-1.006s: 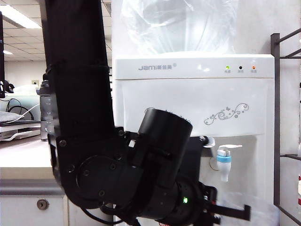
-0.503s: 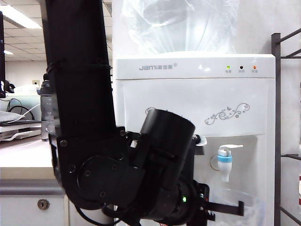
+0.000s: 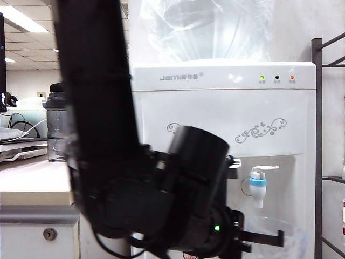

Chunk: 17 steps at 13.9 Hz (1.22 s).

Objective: Pick up the plastic mug from the left desk, go to the cold water outlet of the water dispenser, press the vertical switch to get some water, then put the mug back on the desk.

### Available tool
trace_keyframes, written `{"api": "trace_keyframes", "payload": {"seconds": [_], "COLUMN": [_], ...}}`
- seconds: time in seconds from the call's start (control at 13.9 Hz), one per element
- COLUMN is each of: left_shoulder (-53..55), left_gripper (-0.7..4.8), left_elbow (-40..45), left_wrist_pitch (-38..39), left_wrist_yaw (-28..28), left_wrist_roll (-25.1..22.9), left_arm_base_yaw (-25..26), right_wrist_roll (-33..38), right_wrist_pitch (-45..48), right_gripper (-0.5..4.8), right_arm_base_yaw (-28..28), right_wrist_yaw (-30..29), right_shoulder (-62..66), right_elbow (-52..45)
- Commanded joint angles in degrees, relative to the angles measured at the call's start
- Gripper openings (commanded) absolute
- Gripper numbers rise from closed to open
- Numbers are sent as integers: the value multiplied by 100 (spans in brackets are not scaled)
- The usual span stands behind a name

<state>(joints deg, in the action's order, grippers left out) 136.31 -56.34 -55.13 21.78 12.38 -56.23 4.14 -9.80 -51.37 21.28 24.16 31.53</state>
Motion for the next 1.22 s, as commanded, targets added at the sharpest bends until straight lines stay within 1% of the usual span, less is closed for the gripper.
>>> {"api": "trace_keyframes", "payload": {"seconds": [0.07,0.14,0.22,0.36,0.65,0.79,1.01,1.08,1.22], "left_shoulder": [52,55,55,55,52,50,39,39,39], "left_gripper": [-5,-5,-5,-5,-5,-5,-5,-5,-5], "left_elbow": [-280,-302,-302,-302,-304,-304,-304,-304,-304], "left_wrist_pitch": [269,323,334,426,166,-138,-160,-210,-221], "left_wrist_yaw": [157,391,546,1080,1084,1078,1078,903,901], "left_wrist_roll": [168,431,544,973,1060,1060,1056,1058,1058], "left_arm_base_yaw": [-9,2,2,7,4,-22,-87,-90,-90], "right_wrist_roll": [-13,-13,-11,-13,-11,-13,-13,-13,-13], "right_wrist_pitch": [109,107,107,103,-15,-59,-68,-66,-63], "right_gripper": [-6,-6,-6,-6,-6,-6,-6,-6,-6], "right_arm_base_yaw": [-2,-2,-2,-2,-2,-2,-2,-2,-2], "right_wrist_yaw": [17,20,20,22,20,22,22,22,22], "right_shoulder": [-20,-46,-57,-85,-85,-85,-87,-87,-87], "right_elbow": [20,20,20,20,20,20,20,20,20]}}
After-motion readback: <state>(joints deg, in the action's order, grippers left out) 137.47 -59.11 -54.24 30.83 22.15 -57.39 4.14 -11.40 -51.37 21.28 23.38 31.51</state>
